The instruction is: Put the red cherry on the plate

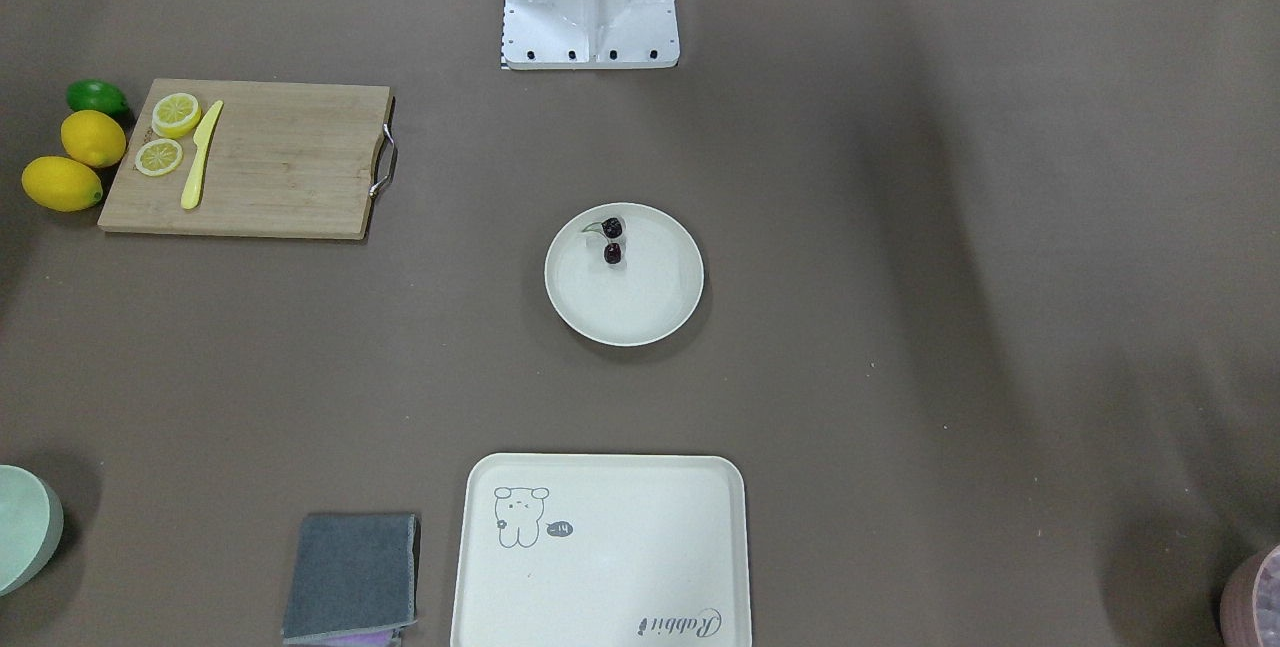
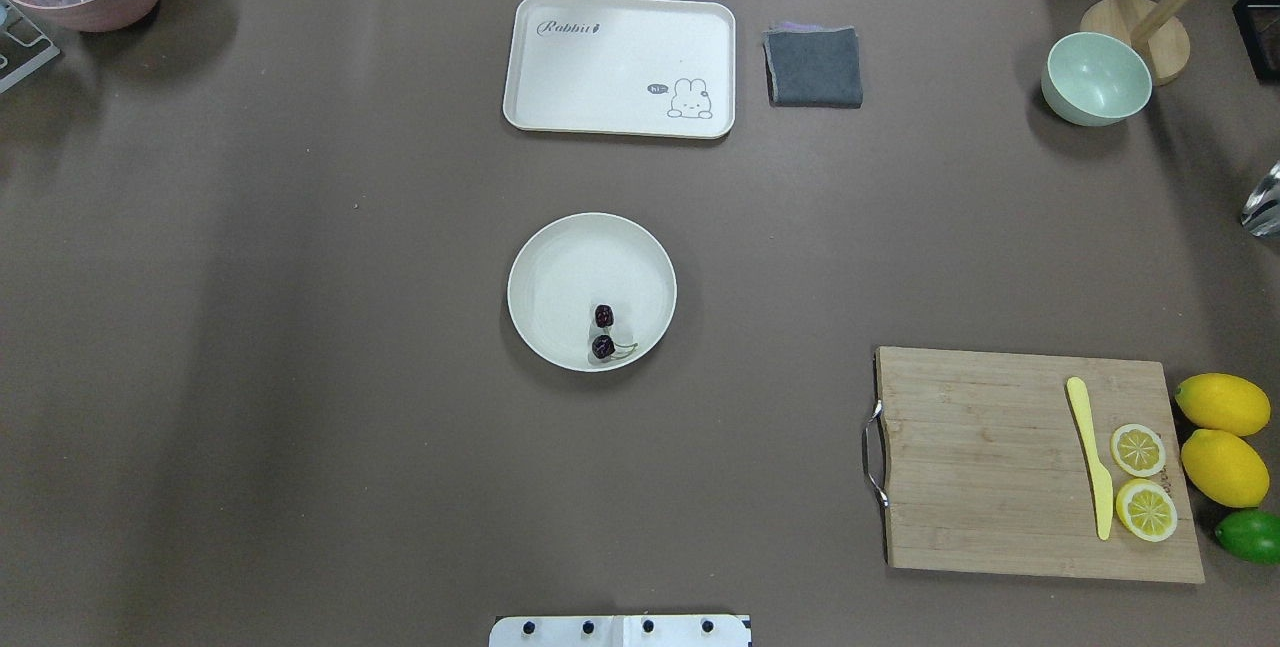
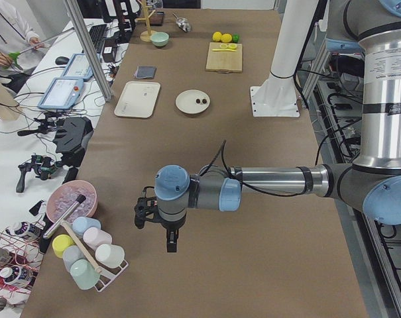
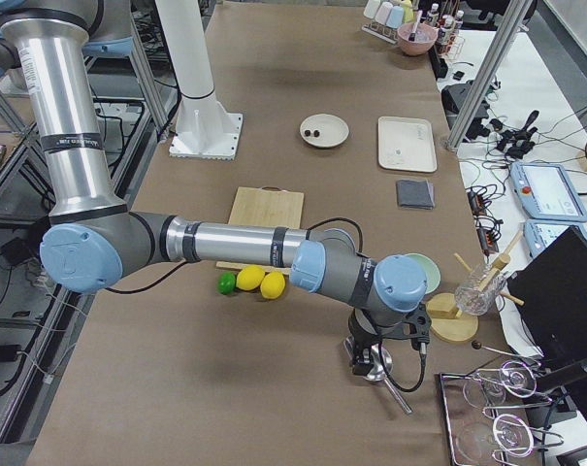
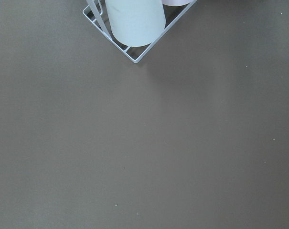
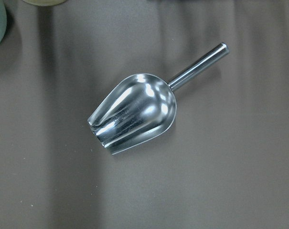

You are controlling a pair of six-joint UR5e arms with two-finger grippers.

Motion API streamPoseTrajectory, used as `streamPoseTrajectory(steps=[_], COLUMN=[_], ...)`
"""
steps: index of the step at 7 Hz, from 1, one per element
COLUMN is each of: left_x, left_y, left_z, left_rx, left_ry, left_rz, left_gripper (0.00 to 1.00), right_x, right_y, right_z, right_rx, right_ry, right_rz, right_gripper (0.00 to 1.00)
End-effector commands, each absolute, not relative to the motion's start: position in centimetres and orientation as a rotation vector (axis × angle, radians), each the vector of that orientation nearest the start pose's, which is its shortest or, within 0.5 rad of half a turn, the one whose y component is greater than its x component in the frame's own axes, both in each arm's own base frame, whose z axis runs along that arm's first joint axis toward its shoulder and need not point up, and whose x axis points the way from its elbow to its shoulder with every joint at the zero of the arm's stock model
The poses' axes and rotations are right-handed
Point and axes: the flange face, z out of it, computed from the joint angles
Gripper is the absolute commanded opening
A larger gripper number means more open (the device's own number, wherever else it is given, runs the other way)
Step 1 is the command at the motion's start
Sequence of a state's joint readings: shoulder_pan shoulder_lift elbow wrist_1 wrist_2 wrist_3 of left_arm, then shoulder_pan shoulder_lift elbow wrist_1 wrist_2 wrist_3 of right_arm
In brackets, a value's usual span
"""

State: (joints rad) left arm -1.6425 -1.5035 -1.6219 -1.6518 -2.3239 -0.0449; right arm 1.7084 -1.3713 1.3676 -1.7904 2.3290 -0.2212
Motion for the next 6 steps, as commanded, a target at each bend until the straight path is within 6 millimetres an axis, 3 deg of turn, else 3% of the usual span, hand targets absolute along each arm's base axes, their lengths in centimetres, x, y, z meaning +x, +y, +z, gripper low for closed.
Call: streamPoseTrajectory(steps=[1,4,6], left_x=[-9.7,-9.6,-9.3], left_y=[-45.9,-46.7,-46.6], left_z=[67.3,67.1,66.4], left_rx=[0.077,0.038,0.050], left_ry=[0.759,0.781,0.826], left_rz=[-0.013,-0.018,-0.014], left_gripper=[0.97,0.98,0.98], right_x=[13.9,14.0,14.1], right_y=[-54.0,-53.9,-53.9], right_z=[67.8,67.2,65.7], right_rx=[-0.075,-0.058,-0.032], right_ry=[-0.784,-0.792,-0.789], right_rz=[0.001,0.000,-0.001], right_gripper=[1.00,1.00,1.00])
